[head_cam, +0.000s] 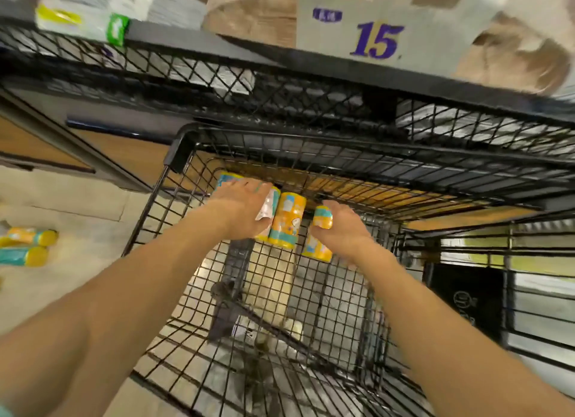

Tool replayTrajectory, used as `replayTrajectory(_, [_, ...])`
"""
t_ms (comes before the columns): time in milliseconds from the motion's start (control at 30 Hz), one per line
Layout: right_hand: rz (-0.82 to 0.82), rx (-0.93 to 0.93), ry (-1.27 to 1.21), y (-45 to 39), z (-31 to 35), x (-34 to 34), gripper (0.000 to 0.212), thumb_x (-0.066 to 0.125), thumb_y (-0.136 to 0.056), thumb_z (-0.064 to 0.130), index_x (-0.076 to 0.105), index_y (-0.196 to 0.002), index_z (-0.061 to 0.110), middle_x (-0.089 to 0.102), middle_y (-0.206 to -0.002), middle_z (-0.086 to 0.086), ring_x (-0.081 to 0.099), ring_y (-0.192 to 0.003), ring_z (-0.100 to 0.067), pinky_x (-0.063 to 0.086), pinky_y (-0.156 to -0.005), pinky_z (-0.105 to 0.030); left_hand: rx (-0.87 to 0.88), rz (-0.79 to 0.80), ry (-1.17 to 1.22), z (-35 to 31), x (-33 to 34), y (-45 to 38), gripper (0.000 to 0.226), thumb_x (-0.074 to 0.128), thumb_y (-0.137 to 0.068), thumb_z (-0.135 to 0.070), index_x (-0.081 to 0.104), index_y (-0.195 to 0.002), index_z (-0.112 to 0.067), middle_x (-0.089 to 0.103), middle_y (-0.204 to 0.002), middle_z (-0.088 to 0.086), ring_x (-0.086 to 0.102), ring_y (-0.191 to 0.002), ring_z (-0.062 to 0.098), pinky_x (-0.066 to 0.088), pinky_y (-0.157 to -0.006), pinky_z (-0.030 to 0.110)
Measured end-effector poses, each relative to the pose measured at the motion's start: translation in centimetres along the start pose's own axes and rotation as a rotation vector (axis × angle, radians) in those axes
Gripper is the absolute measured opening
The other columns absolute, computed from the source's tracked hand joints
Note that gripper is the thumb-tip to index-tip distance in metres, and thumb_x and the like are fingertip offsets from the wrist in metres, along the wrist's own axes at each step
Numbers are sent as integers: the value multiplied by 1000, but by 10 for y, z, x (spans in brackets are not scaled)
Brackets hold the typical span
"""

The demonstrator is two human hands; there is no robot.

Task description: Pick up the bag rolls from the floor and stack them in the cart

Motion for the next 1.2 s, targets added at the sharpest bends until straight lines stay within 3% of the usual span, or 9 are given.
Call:
replayTrajectory(167, [-44, -165, 209, 76, 50, -82, 76, 67, -90, 51, 40, -151, 14, 45, -152, -13, 42, -139, -32, 40, -112, -41, 17, -110, -21, -1, -69, 64, 81, 48, -96, -56, 23, -157, -10, 32, -161, 11, 31, -147, 28, 27, -120, 42])
replayTrajectory(333, [-88, -263, 302, 140, 102, -134, 84, 63, -91, 57, 28, -158, 20, 33, -162, -8, 32, -148, -29, 34, -118, -44, -15, -200, -14, 8, -144, 134, 86, 47, -98, -58, 14, -160, -10, 22, -166, 10, 22, -152, 24, 22, -123, 40])
replayTrajectory(500, [-94, -447, 406, 189, 183, -156, 83, 61, -94, 56, 25, -160, 19, 31, -163, -7, 31, -148, -28, 33, -118, -42, -129, -320, -4, 49, -207, 213, 89, 47, -96, -62, 15, -160, -9, 23, -166, 9, 24, -152, 25, 24, -123, 38])
replayTrajectory(667, [-165, -677, 526, 233, 291, -154, 83, 58, -93, 62, 30, -157, 17, 39, -157, -9, 38, -143, -30, 36, -113, -41, -307, -403, 17, 109, -229, 316, 86, 47, -97, -62, 15, -160, -12, 27, -164, 7, 28, -150, 24, 28, -121, 38])
replayTrajectory(867, [-162, -943, 611, 281, 439, -104, 83, 56, -94, 62, 29, -158, 17, 41, -155, -12, 43, -138, -32, 41, -109, -43, -542, -513, 110, 194, -197, 444, 86, 45, -96, -63, 17, -160, -14, 27, -164, 8, 29, -150, 24, 29, -120, 40])
replayTrajectory(1000, [-124, -1077, 690, 317, 541, -25, 89, 55, -90, 69, 24, -160, 24, 32, -163, -3, 32, -147, -25, 35, -116, -43, -708, -546, 168, 256, -150, 544, 85, 47, -96, -62, 18, -160, -13, 30, -163, 7, 31, -148, 24, 32, -118, 39])
replayTrajectory(1200, [-6, -1310, 780, 381, 662, 87, 87, 59, -91, 65, 26, -159, 23, 31, -163, -4, 31, -148, -25, 31, -117, -37, -1020, -554, 260, 329, -76, 685, 85, 45, -91, -70, 29, -155, -15, 44, -153, 8, 46, -137, 31, 41, -110, 43])
Point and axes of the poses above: each hand's wrist, its own y-axis away from the middle knuckle, its own x-axis out of the palm, z = x × y, the point moved 5 cm from there along -y, towards the middle knuckle
